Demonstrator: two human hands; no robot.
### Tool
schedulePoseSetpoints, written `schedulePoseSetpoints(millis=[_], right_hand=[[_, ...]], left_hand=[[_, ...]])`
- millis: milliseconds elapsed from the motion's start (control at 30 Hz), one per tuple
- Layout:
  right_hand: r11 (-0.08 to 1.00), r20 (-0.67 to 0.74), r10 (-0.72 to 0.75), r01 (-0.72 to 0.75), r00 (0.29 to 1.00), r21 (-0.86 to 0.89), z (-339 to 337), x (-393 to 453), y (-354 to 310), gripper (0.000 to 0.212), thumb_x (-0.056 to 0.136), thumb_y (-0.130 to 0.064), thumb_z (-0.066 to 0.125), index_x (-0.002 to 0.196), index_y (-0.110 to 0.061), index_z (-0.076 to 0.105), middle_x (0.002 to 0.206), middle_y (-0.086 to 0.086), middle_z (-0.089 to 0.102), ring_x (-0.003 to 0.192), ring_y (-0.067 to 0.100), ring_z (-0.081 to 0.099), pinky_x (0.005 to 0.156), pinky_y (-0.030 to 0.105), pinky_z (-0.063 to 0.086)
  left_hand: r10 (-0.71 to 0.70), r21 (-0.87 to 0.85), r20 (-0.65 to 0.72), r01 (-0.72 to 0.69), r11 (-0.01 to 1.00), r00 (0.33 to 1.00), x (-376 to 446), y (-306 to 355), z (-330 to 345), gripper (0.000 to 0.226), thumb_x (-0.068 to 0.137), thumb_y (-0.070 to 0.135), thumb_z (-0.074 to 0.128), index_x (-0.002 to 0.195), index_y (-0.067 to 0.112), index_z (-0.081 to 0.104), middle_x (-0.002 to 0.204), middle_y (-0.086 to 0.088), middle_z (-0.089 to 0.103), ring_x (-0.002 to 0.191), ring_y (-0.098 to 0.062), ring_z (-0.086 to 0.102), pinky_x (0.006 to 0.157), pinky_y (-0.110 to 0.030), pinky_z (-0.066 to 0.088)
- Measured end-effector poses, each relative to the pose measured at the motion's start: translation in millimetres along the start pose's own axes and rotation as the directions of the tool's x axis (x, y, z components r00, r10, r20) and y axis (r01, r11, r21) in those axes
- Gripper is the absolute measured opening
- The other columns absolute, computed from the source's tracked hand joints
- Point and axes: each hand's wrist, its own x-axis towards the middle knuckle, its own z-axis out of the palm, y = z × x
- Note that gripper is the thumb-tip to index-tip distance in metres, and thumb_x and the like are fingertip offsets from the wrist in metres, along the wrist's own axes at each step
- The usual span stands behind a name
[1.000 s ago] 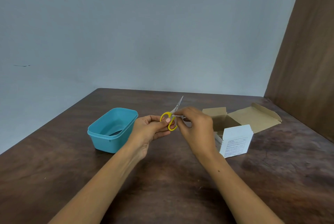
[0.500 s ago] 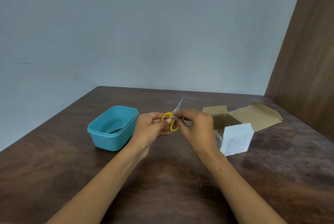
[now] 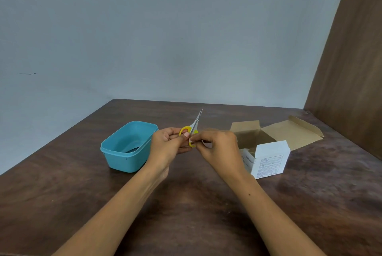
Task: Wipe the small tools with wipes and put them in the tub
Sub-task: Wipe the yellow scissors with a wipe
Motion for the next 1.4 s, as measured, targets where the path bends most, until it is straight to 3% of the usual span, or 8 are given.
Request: schedulePoseSetpoints(millis=[133,333,500,633,933,1167,1400], right_hand=[[0.999,0.062,-0.051,0.052,0.997,-0.004,3,0,-6,0.015,0.07,-0.008,0.064,0.077,-0.015,0.076,0.076,-0.001,0.075,0.071,0.016,0.07,0.062,0.033,0.056],[1.0,-0.107,0.001,-0.002,0.994,-0.012,2,-1,-1,0.02,0.071,0.003,0.07,0.082,-0.013,0.075,0.078,0.002,0.074,0.069,0.018,0.068,0.06,0.035,0.056],[0.998,-0.243,0.052,-0.06,0.969,-0.025,2,1,0,0.013,0.075,-0.001,0.067,0.082,-0.011,0.072,0.08,0.001,0.073,0.071,0.017,0.067,0.063,0.029,0.053],[0.992,-0.315,0.101,-0.12,0.944,-0.039,-7,3,10,0.015,0.076,0.003,0.064,0.085,-0.008,0.07,0.084,0.004,0.072,0.075,0.02,0.067,0.064,0.035,0.056],[0.999,-0.096,0.004,-0.009,0.995,-0.053,3,-1,9,0.018,0.074,0.0,0.069,0.087,-0.011,0.075,0.087,0.002,0.074,0.075,0.017,0.069,0.064,0.035,0.057],[0.99,-0.177,0.063,-0.084,0.982,-0.113,1,2,11,0.012,0.074,-0.002,0.071,0.084,-0.006,0.075,0.087,0.008,0.07,0.073,0.02,0.066,0.063,0.022,0.049],[0.996,-0.041,0.007,-0.011,0.999,-0.084,4,1,7,0.016,0.074,-0.002,0.07,0.086,-0.012,0.076,0.083,0.004,0.07,0.071,0.019,0.066,0.06,0.033,0.055]], left_hand=[[-0.006,-0.021,-0.029,0.006,1.0,1.0,1,2,-2,0.006,0.088,0.002,0.061,0.086,0.005,0.066,0.067,-0.001,0.074,0.062,-0.012,0.071,0.055,-0.022,0.057],[-0.008,0.027,0.027,0.008,1.0,1.0,-2,2,2,0.004,0.087,0.004,0.063,0.089,0.005,0.067,0.068,-0.003,0.074,0.065,-0.014,0.072,0.058,-0.023,0.058],[-0.016,0.068,0.024,0.015,0.998,1.0,-2,3,2,0.004,0.086,0.006,0.064,0.089,0.005,0.067,0.067,-0.003,0.074,0.065,-0.013,0.072,0.059,-0.024,0.059],[-0.05,0.071,0.021,0.048,0.996,0.999,-3,4,3,0.005,0.085,0.005,0.065,0.09,0.003,0.068,0.065,-0.002,0.074,0.061,-0.011,0.071,0.056,-0.023,0.059],[-0.008,0.043,0.014,0.007,0.999,1.0,-2,6,-1,0.004,0.085,0.005,0.065,0.088,0.004,0.068,0.067,-0.005,0.074,0.064,-0.014,0.072,0.058,-0.025,0.059],[-0.002,0.118,0.063,-0.005,0.993,0.998,-5,4,4,0.003,0.085,0.004,0.066,0.086,0.002,0.068,0.06,-0.003,0.072,0.057,-0.011,0.07,0.054,-0.024,0.058],[0.017,0.129,0.012,-0.019,0.991,1.0,-1,6,-2,0.002,0.084,0.004,0.067,0.085,0.003,0.068,0.061,-0.004,0.072,0.056,-0.012,0.069,0.051,-0.023,0.056]])
